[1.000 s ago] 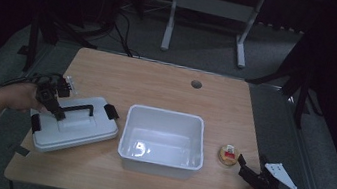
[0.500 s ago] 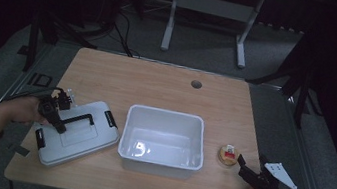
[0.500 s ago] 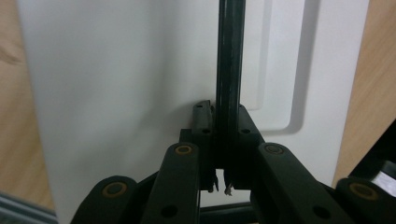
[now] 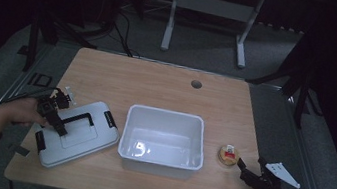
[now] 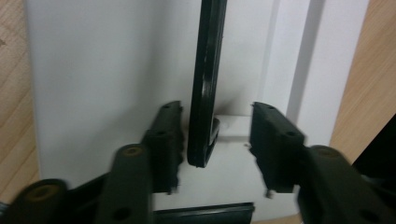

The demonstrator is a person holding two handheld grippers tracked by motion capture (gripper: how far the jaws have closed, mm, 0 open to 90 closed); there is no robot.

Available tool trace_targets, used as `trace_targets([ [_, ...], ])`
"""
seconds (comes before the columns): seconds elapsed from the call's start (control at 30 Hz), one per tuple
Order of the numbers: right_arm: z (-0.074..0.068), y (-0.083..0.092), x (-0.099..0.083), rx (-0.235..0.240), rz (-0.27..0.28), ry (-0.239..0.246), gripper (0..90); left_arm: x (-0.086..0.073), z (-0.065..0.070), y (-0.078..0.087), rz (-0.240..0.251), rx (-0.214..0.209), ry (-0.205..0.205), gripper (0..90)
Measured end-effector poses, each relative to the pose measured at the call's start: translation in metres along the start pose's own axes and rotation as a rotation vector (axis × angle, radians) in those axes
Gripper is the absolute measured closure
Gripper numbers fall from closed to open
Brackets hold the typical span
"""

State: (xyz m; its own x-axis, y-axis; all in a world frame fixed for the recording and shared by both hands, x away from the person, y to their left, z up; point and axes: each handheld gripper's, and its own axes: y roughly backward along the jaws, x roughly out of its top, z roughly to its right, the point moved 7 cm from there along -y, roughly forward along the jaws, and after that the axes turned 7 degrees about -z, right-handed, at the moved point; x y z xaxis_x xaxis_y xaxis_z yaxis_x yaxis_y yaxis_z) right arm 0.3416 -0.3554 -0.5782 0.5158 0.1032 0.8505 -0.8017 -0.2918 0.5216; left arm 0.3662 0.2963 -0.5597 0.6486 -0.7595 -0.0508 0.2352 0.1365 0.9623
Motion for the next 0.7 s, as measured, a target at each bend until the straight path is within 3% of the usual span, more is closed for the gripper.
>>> trace_targets([
  [0.1,0.005,0.003,-0.002,0.062,-0.060,-0.001,12.7,0.000,0.001,0.000,-0.003,-0.007,-0.005,42.8],
  [0.17,0.006,0.004,-0.003,0.068,-0.074,0.012,12.7,0.001,0.000,0.001,0.002,-0.002,-0.009,42.5],
  [0.2,0.008,0.005,-0.005,0.097,-0.128,0.047,12.7,0.001,0.000,0.002,0.008,-0.006,-0.011,39.0],
  [0.53,-0.001,0.005,-0.011,0.251,-0.439,0.278,11.1,0.000,0.001,0.003,-0.003,0.010,-0.026,39.0],
  [0.7,-0.007,0.003,-0.008,0.310,-0.534,0.363,11.1,-0.001,0.002,0.004,-0.011,0.009,-0.030,39.0],
])
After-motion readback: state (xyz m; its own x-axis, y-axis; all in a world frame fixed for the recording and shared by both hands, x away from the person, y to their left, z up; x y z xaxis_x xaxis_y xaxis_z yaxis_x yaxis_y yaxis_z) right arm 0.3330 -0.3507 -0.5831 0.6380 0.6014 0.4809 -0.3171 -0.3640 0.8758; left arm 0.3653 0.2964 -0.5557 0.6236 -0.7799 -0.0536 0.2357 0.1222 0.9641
